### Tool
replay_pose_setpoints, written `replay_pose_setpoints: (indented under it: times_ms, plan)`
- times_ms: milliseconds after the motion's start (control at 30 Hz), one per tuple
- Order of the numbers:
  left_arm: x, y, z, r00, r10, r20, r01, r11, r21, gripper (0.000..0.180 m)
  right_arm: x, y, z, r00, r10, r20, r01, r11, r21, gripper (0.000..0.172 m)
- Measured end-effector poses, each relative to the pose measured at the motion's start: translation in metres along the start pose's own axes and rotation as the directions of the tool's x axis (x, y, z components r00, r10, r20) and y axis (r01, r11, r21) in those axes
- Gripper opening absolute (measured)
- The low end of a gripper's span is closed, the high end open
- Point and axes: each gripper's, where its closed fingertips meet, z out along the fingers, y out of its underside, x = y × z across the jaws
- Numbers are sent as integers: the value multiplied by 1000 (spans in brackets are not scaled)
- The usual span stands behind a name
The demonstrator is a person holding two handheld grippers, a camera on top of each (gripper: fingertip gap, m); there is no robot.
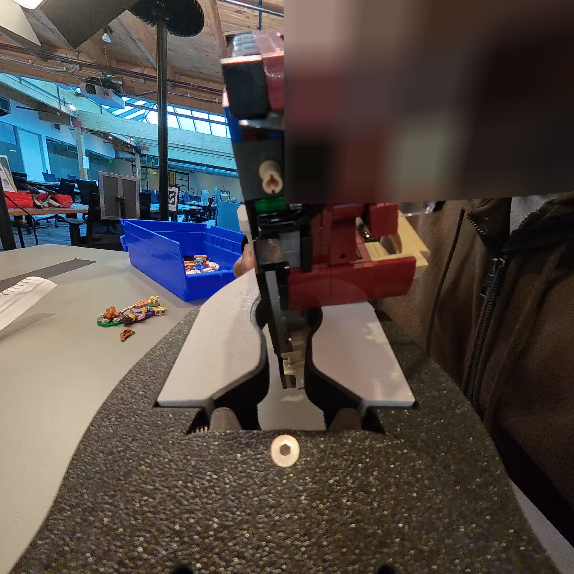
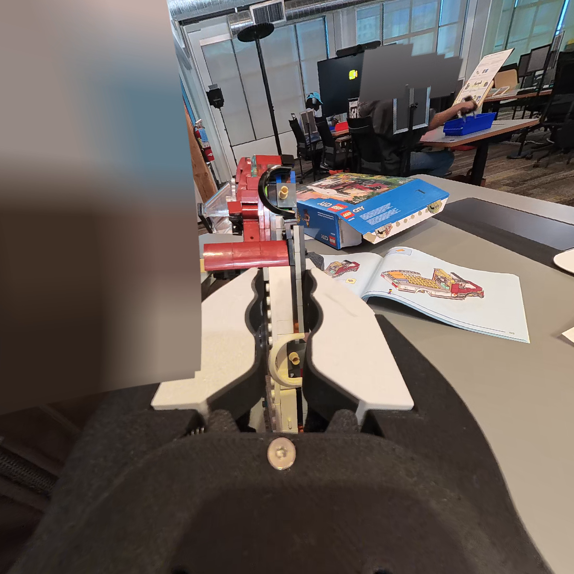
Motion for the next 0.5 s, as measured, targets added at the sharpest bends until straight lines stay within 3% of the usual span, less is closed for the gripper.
replay_pose_setpoints:
  times_ms: [500]
  plan:
    - [-12,-7,-5,993,-117,16,116,991,62,22,9,-1,-1,1000,0,-2,0,1000,-7,35]
